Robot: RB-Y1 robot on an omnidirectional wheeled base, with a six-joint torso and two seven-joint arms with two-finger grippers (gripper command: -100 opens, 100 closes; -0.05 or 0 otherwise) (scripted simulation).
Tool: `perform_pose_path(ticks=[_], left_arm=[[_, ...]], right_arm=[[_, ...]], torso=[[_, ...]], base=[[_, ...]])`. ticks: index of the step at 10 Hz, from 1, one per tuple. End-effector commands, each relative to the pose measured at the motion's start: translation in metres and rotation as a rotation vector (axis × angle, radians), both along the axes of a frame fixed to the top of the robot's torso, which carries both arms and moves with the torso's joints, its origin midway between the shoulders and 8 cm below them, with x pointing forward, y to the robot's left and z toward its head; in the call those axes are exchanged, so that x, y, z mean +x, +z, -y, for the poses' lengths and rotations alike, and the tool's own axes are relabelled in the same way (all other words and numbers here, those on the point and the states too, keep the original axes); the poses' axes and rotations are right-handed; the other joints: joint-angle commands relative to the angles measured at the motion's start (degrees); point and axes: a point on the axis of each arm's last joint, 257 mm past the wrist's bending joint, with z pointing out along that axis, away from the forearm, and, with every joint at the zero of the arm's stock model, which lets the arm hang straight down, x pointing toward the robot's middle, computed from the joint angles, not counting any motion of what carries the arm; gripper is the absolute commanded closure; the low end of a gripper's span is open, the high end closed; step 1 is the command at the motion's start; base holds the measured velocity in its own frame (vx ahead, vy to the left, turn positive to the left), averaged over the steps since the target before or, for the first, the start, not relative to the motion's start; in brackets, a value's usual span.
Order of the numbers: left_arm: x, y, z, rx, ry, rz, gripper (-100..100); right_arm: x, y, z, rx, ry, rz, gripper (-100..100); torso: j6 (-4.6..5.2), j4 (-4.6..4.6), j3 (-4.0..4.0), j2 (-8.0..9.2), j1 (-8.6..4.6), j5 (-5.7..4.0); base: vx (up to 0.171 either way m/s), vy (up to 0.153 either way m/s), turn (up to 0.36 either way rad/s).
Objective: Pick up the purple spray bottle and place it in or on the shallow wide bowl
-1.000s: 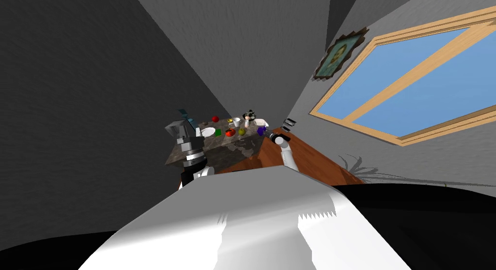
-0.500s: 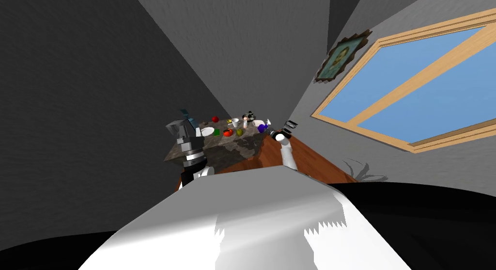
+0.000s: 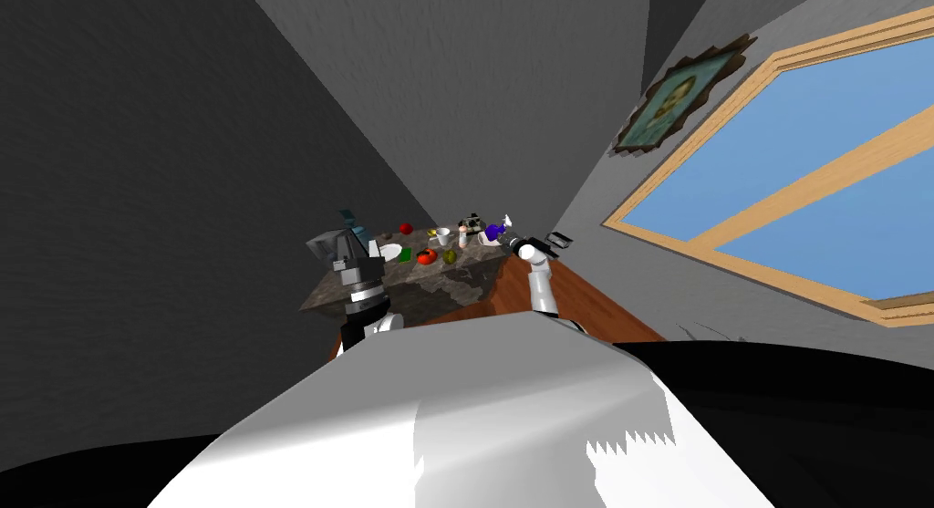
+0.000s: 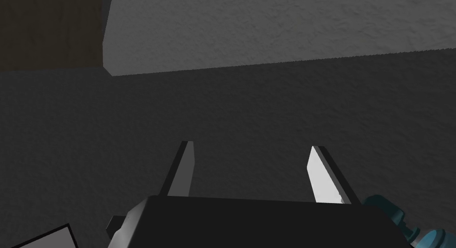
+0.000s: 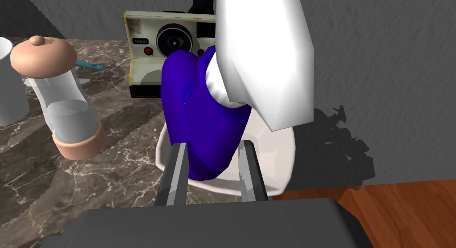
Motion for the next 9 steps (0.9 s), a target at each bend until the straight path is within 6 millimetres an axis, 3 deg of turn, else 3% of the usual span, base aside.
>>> perform_pose_path(ticks=[1,4,6,7,8,9], left_arm=[[0.000,0.000,0.000,0.000,0.000,0.000,0],[0.000,0.000,0.000,0.000,0.000,0.000,0],[0.000,0.000,0.000,0.000,0.000,0.000,0],[0.000,0.000,0.000,0.000,0.000,0.000,0],[0.000,0.000,0.000,0.000,0.000,0.000,0],[0.000,0.000,0.000,0.000,0.000,0.000,0]], right_arm=[[0.005,0.024,-0.008,-0.008,0.003,0.036,100],[0.009,0.049,-0.028,0.007,0.011,0.076,100],[0.010,0.055,-0.043,0.032,0.018,0.087,100],[0.011,0.053,-0.037,0.022,0.016,0.084,100],[0.011,0.054,-0.039,0.024,0.018,0.085,-100],[0.011,0.054,-0.039,0.023,0.018,0.085,-100]], torso=[[0.00,0.00,0.00,0.00,0.00,0.00],[0.07,-0.05,0.01,0.08,-0.10,-0.03],[0.02,-0.02,0.09,0.22,0.27,0.04],[0.02,0.00,0.15,0.33,0.32,0.04],[0.10,0.02,0.27,0.56,0.33,0.04],[0.11,0.07,0.37,0.74,0.35,0.04]], base=[[0.238,-0.153,0.185],[0.179,-0.109,0.110],[0.128,-0.040,0.078],[0.048,-0.016,0.024],[0.011,-0.002,0.000],[0.005,-0.001,0.000]])
